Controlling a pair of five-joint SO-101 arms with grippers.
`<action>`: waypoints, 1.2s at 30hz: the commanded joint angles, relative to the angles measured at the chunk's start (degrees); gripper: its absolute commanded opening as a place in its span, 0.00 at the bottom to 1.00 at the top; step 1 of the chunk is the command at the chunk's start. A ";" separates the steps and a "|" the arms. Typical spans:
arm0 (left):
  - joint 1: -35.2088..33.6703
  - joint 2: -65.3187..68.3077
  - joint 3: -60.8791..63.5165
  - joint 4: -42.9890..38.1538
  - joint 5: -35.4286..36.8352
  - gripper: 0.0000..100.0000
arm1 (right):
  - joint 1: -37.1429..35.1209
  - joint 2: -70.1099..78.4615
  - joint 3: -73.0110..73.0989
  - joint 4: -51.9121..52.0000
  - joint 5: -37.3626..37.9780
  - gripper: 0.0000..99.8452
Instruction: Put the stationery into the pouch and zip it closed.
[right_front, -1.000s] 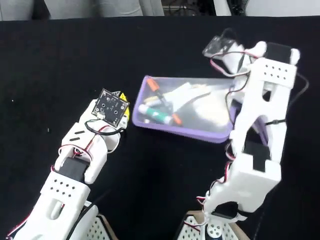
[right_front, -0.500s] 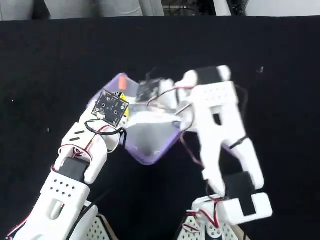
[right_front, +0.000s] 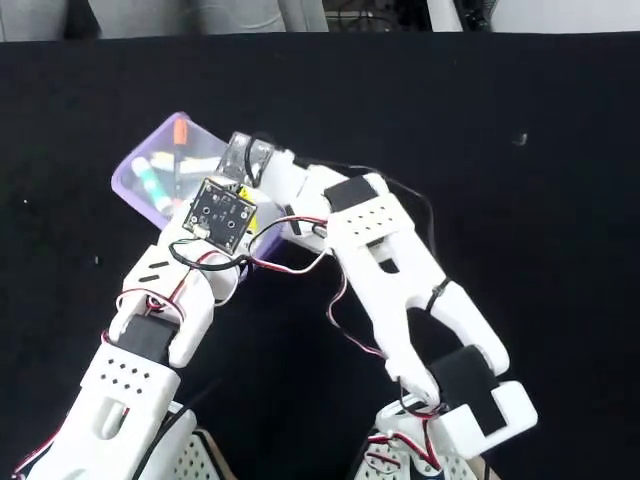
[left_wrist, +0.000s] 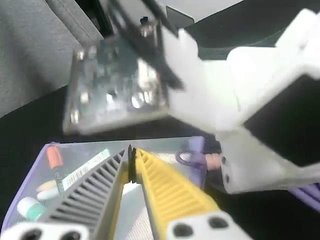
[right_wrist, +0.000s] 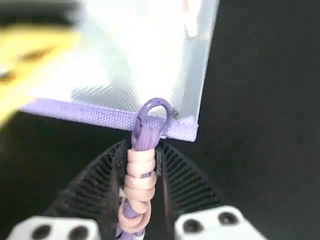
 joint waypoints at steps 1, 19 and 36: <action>-0.66 -0.62 -3.56 -0.88 -0.26 0.03 | -0.62 -3.12 -0.31 -2.64 -3.25 0.02; -0.66 -0.62 -3.47 -0.88 -0.26 0.03 | 5.19 -12.88 -0.48 -0.70 -3.43 0.39; -9.10 -5.98 0.22 -0.26 2.20 0.03 | 19.87 -37.93 2.51 -0.26 -15.82 0.16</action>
